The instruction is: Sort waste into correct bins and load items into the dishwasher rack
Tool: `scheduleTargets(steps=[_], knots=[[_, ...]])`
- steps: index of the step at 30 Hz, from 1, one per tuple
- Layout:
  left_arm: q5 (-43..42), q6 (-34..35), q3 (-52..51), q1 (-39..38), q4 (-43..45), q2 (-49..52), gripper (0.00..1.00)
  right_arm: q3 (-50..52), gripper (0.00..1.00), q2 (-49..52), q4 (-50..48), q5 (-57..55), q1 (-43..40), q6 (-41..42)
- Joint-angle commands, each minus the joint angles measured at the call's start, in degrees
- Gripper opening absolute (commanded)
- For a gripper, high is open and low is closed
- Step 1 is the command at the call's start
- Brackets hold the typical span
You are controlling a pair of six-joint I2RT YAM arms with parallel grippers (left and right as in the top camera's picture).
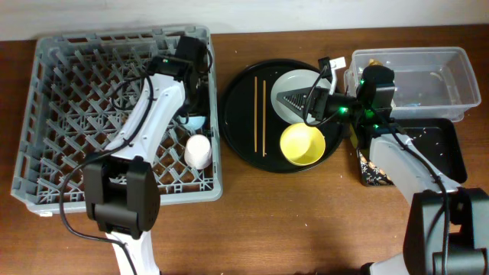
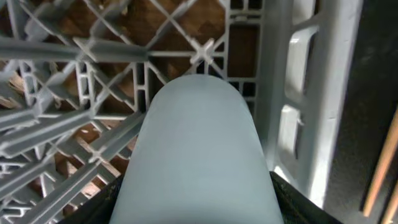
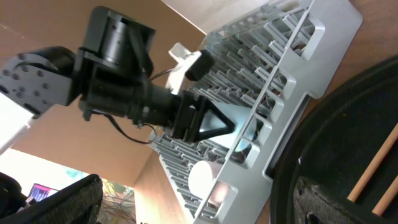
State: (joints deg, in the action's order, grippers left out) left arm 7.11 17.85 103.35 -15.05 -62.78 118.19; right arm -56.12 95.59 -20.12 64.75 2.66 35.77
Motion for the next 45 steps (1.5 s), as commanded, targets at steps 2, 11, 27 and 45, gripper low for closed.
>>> scheduleTargets(steps=[2, 11, 27, 45], knots=[[0.17, 0.61, -3.19, -0.2, 1.88, -0.13, 0.73, -0.55, 0.98, 0.37, -0.15, -0.07, -0.11, -0.87], [-6.36, 0.59, 16.0, -1.05, -8.87, -2.23, 0.99, -0.57, 0.99, -14.99, 11.82, -7.72, -2.97, -4.52], [-17.44, 0.61, 18.43, -22.4, -4.0, 16.46, 0.89, -0.92, 0.98, -33.79, 64.22, -67.78, -12.81, 0.55], [9.44, -1.44, 46.71, -16.94, -16.9, 16.33, 0.0, -0.94, 0.98, -21.92, 59.71, -63.84, -12.81, 0.55]])
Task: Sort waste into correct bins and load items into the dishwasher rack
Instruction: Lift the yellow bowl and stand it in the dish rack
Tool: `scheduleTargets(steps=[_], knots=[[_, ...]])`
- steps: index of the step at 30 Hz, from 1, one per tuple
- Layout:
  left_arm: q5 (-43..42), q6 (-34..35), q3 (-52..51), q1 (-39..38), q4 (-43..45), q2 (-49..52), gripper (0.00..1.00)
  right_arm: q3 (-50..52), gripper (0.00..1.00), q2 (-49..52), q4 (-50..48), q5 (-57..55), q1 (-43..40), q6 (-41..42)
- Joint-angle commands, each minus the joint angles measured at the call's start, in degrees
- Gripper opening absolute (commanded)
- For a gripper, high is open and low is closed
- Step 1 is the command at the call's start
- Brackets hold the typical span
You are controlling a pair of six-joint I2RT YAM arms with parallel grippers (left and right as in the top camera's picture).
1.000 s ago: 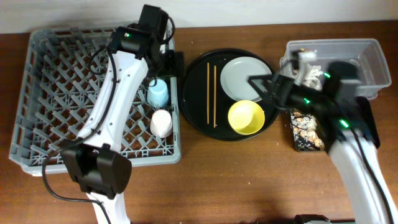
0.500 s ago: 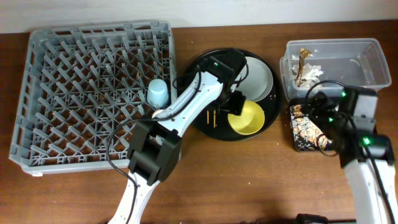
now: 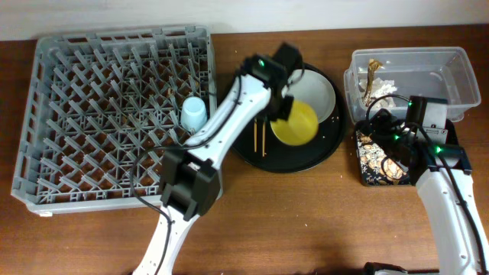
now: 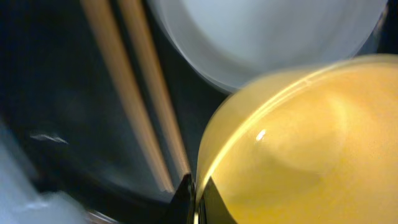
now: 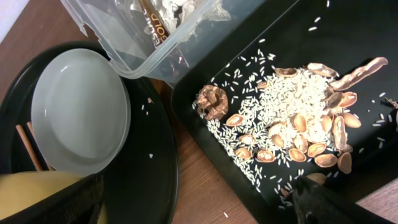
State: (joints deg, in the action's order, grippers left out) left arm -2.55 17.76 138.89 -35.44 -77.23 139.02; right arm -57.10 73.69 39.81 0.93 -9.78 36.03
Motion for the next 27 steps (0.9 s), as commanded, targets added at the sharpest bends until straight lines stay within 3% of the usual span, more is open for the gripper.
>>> scheduleTargets(steps=[1, 4, 11, 14, 18, 27], knots=[[31.54, -1.31, 14.78, 4.57, -3.21, -4.76, 0.0, 0.04, 0.98, -0.02, -0.24, -0.02, -0.37, 0.28], [50.56, -0.2, 14.73, 7.43, -1.18, -4.66, 0.0, 0.04, 0.98, -0.02, -0.24, 0.0, -0.35, 0.28], [69.02, 4.72, 0.92, 13.4, 17.25, -4.63, 0.0, 0.04, 0.98, -0.02, -0.44, 0.17, -0.35, 0.28], [70.14, 4.72, -4.55, 13.49, 22.77, -4.63, 0.0, 0.04, 0.98, -0.02, -0.66, 0.17, -0.35, 0.28], [78.9, 4.72, -15.28, 13.62, 33.14, -4.63, 0.0, 0.04, 0.98, -0.02, -0.63, 0.17, -0.35, 0.26], [73.85, 4.72, -17.49, 15.23, 41.27, -3.48, 0.0, 0.04, 0.98, -0.02, -0.63, 0.57, -0.35, 0.26]])
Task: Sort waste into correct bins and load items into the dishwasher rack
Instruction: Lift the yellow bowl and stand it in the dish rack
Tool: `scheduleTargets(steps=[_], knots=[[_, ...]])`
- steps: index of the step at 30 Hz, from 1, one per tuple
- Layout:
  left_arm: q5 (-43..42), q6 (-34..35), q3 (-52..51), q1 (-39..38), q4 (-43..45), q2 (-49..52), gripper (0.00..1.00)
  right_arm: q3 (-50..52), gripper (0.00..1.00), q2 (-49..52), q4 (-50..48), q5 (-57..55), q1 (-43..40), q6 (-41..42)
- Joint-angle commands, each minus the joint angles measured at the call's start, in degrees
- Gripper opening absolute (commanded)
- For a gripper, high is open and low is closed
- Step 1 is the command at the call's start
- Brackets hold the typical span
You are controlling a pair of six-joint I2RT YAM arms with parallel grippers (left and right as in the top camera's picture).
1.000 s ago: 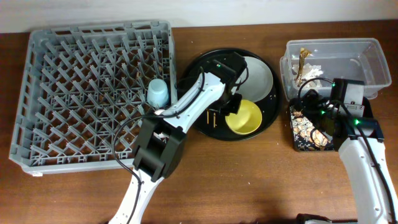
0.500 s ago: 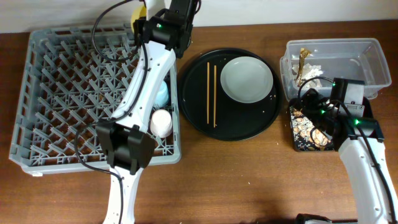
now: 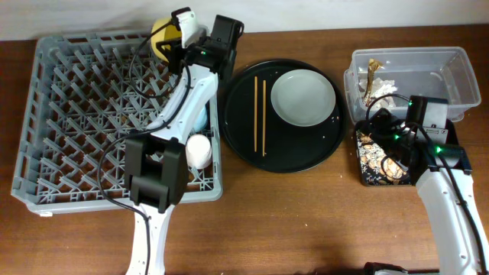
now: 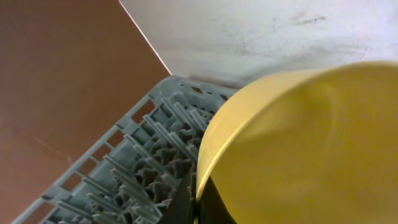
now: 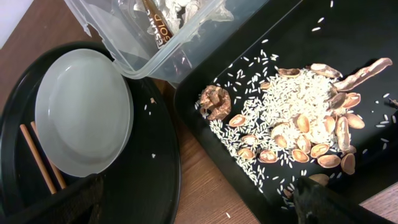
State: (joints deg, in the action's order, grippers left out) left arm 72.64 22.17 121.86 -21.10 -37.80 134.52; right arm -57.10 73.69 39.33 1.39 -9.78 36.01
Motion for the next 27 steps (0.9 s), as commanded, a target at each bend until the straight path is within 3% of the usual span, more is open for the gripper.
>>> scheduleTargets(steps=[1, 12, 15, 18, 20, 21, 23, 27], knots=[[-1.31, 0.28, -0.46, 1.11, 2.27, 1.18, 0.0, 0.04, 0.98, -0.02, -0.17, 0.09, -0.35, 0.28], [-3.26, 0.04, -0.46, 1.95, 4.59, 6.05, 0.0, 0.04, 1.0, -0.02, -0.42, 0.15, -0.35, 0.31], [-1.92, -6.25, -0.46, -0.55, 4.55, 6.05, 0.0, 0.07, 1.0, -0.02, -0.76, 1.2, -0.35, 0.31], [-1.92, -6.69, -0.46, -2.27, 3.02, 6.05, 0.02, 0.07, 1.0, -0.02, -0.72, 1.2, -0.35, 0.28], [-1.95, -6.67, -0.46, -2.99, 0.46, 6.05, 0.13, 0.07, 1.0, -0.02, -0.7, 1.2, -0.35, 0.28], [-1.99, -6.67, -0.46, -3.41, -2.08, 6.05, 0.28, 0.07, 1.0, -0.02, -0.7, 1.2, -0.35, 0.28], [-2.19, -6.67, -0.46, -4.09, -5.42, 6.05, 0.43, 0.09, 1.0, 0.0, -0.74, 1.2, -0.35, 0.28], [-5.09, -6.69, -0.44, -6.45, -9.44, 6.03, 0.62, 0.09, 1.0, 0.02, -0.72, 1.22, -0.35, 0.28]])
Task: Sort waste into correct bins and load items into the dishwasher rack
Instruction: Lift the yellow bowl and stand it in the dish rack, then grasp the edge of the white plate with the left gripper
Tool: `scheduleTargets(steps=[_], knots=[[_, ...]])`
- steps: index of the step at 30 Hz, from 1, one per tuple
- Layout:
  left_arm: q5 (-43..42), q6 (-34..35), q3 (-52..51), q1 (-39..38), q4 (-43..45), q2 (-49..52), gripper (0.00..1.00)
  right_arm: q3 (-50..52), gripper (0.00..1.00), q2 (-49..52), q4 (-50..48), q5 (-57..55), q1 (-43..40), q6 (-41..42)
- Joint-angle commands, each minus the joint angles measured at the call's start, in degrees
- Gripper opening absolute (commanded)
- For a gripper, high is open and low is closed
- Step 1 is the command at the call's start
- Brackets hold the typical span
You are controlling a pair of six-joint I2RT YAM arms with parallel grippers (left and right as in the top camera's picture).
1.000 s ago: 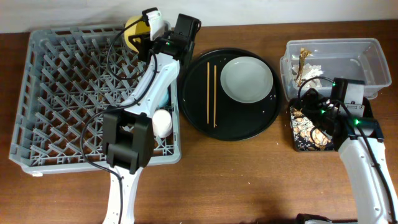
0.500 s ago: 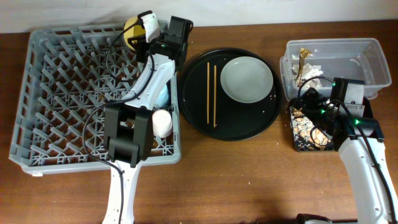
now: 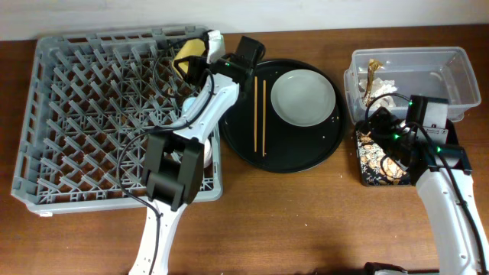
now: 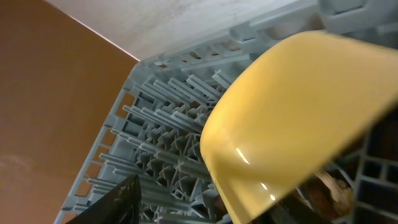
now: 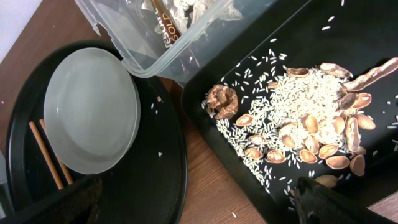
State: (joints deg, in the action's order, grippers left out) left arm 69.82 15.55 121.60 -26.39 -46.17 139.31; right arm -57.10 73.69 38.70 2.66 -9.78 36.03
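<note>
The yellow bowl (image 3: 189, 53) stands tilted on its edge among the pegs at the far right corner of the grey dishwasher rack (image 3: 76, 114). In the left wrist view the bowl (image 4: 298, 106) fills the right side. My left gripper (image 3: 203, 66) (image 4: 205, 208) is open right beside it, one finger (image 4: 115, 199) apart from the rim. A pale plate (image 3: 304, 95) (image 5: 90, 118) and two chopsticks (image 3: 260, 114) lie on the round black tray (image 3: 306, 156). My right gripper (image 3: 380, 136) (image 5: 193, 208) hangs open between that tray and the black waste tray (image 3: 447, 153).
A white cup (image 3: 199, 149) sits in the rack near its right wall. The clear bin (image 3: 451, 69) at the far right holds wrappers. Rice and nut shells (image 5: 305, 118) are strewn in the black waste tray. Bare wood lies along the table's front.
The left gripper held the yellow bowl over the rack's far edge. Now the bowl rests in the rack's far right corner and the jaws are open. The right arm has barely moved.
First the left gripper was low in the rack on a pale blue cup, the right over the round tray. Then the cup stood in the rack, the left gripper held the yellow bowl at the tray, the right was by the waste tray. The bowl was then over the rack and now rests in it.
</note>
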Motion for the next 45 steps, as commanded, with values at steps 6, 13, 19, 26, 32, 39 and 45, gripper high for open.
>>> scheduleTargets(steps=[6, 13, 19, 26, 32, 39, 45], knots=[[-14.93, -4.98, 1.33, -1.97, -2.82, -1.75, 0.7, 0.09, 0.99, 0.02, 0.04, -0.04, -0.35, 0.28], [-67.43, -6.84, 1.6, -1.97, -7.39, -15.37, 0.87, 0.09, 0.99, 0.02, 0.02, 0.15, -0.35, 0.26], [-72.41, 12.55, 1.07, -3.76, -9.94, -6.93, 0.78, 0.09, 0.99, 0.02, -0.02, 0.59, -0.35, 0.26], [-71.58, 15.3, 1.07, -9.49, -5.42, -1.88, 0.65, 0.09, 0.99, 0.02, 0.02, 0.61, -0.35, 0.26], [-67.19, 27.21, 1.07, -12.17, -3.52, 3.17, 0.64, 0.09, 0.99, 0.02, 0.04, 0.61, -0.35, 0.26], [-66.99, 30.73, 1.07, -12.2, 0.09, 4.74, 0.46, 0.09, 0.99, 0.02, 0.04, 0.59, -0.35, 0.26], [-66.69, 30.69, 1.05, -12.13, -0.28, 5.16, 0.08, 0.09, 0.98, 0.02, 0.04, 0.57, -0.37, 0.26]])
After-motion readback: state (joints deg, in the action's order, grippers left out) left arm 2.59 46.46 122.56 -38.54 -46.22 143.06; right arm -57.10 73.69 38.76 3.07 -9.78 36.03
